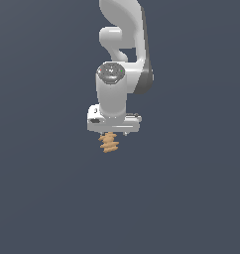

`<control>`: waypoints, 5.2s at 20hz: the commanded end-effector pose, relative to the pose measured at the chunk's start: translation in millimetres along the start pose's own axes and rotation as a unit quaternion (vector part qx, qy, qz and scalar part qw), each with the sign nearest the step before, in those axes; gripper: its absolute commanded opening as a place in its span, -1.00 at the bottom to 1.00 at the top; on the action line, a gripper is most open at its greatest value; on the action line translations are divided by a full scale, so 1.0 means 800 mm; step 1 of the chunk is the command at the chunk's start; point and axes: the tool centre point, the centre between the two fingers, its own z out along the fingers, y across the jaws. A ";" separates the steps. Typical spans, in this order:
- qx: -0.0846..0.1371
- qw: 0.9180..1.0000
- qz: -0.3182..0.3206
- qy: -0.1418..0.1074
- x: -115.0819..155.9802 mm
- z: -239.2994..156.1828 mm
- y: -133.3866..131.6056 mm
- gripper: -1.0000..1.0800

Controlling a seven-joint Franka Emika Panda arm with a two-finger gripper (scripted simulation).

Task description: Pick up the object and move it to a goal position.

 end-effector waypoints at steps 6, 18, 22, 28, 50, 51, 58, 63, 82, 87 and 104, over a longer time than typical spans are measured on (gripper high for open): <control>-0.005 1.000 0.001 0.001 0.001 -0.003 0.011 0.92; -0.012 1.000 0.000 0.003 0.002 -0.007 0.025 0.92; -0.010 1.000 -0.009 0.004 -0.001 0.001 0.026 0.92; -0.006 0.999 -0.038 0.008 -0.011 0.027 0.030 0.92; 0.005 0.990 -0.141 0.026 -0.057 0.113 0.043 0.92; 0.005 0.990 -0.141 0.026 -0.057 0.113 0.043 0.92; 0.005 0.990 -0.141 0.026 -0.057 0.137 0.043 0.92; 0.005 0.989 -0.142 0.027 -0.057 0.165 0.042 0.92; 0.005 0.989 -0.142 0.027 -0.055 0.174 0.041 -1.00; 0.005 0.989 -0.142 0.027 -0.051 0.162 0.021 -1.00; 0.005 0.989 -0.142 0.027 -0.003 0.041 -0.172 -1.00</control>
